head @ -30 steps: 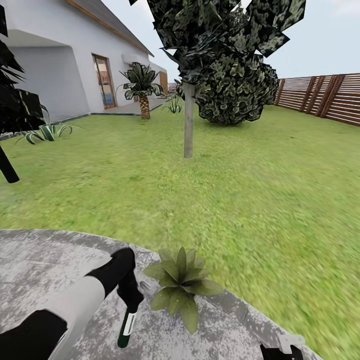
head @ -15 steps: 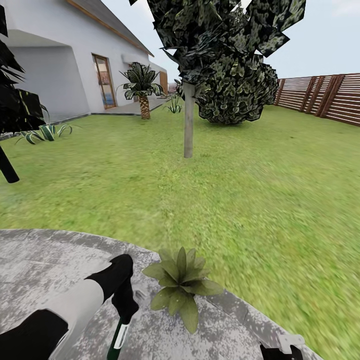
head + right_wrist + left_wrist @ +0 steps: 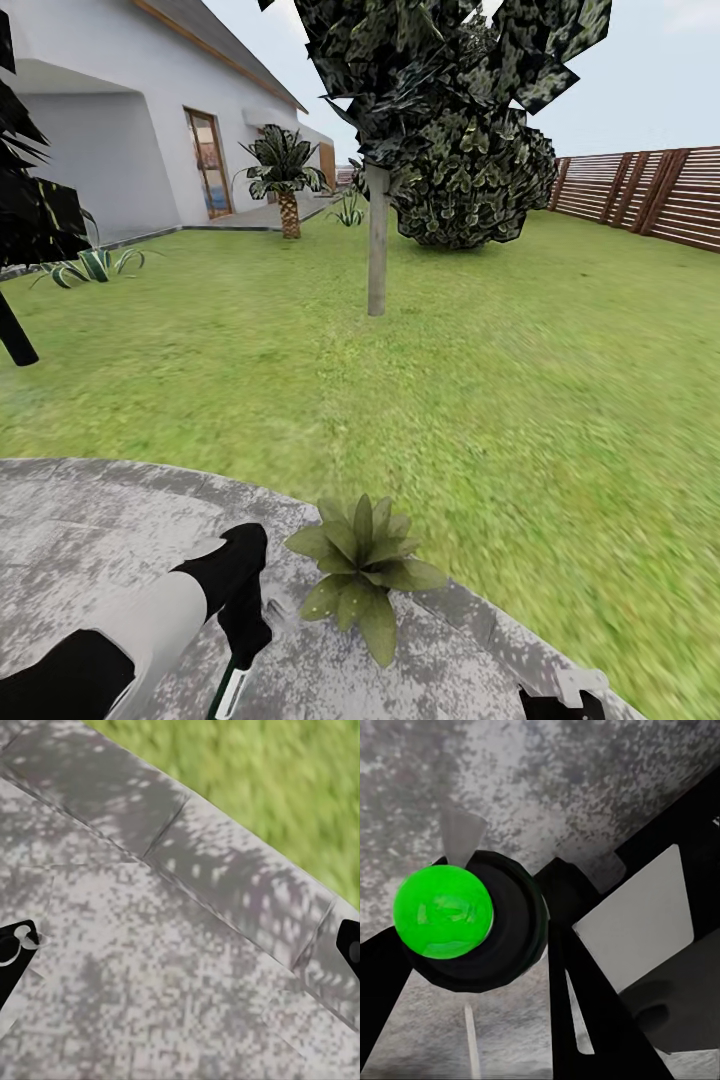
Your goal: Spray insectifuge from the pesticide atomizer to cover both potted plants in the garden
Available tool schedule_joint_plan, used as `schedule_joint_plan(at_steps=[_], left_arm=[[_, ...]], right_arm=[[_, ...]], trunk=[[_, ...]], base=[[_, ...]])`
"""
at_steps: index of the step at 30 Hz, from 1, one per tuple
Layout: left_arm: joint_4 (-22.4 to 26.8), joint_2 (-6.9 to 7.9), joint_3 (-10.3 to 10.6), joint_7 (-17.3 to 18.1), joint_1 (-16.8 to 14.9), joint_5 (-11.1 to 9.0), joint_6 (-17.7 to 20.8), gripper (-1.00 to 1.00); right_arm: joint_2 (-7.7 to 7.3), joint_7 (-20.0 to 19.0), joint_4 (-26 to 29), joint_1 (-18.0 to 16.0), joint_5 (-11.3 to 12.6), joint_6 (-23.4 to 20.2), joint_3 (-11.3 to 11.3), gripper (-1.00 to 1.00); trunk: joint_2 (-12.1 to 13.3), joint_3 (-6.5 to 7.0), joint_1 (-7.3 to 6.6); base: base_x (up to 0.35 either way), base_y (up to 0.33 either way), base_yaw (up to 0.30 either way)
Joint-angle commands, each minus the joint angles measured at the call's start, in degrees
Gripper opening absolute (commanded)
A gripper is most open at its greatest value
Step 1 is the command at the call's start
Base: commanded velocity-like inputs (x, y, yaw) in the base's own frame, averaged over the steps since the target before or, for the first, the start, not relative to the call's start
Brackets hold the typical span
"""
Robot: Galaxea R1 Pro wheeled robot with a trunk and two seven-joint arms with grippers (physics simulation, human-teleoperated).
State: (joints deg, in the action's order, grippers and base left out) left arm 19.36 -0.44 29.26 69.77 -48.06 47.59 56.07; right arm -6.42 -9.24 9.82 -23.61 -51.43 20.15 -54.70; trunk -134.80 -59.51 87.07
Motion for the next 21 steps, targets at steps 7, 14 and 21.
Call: schedule_joint_plan(at_steps=[7,14,21], left_arm=[[1.4,-0.1,-0.5,0.3,0.2,0.2,0.5,-1.0],[7.5,0.08,-1.5,0.2,0.2,0.1,0.9,-1.0],[7.6,0.02,-2.1,0.2,0.2,0.2,1.0,-1.0]], right_arm=[[0.05,-0.4,0.0,0.0,-0.2,0.2,-0.5,1.0],[0.1,-0.4,0.0,0.0,-0.2,0.2,-0.5,1.0],[0.1,-0.4,0.0,0.0,-0.2,0.2,-0.5,1.0]], trunk=[[0.0,-0.05,-0.01],[0.0,-0.05,-0.01],[0.0,-0.05,-0.01]], base=[[0.0,0.0,0.0],[0.0,0.0,0.0],[0.158,0.151,0.0]])
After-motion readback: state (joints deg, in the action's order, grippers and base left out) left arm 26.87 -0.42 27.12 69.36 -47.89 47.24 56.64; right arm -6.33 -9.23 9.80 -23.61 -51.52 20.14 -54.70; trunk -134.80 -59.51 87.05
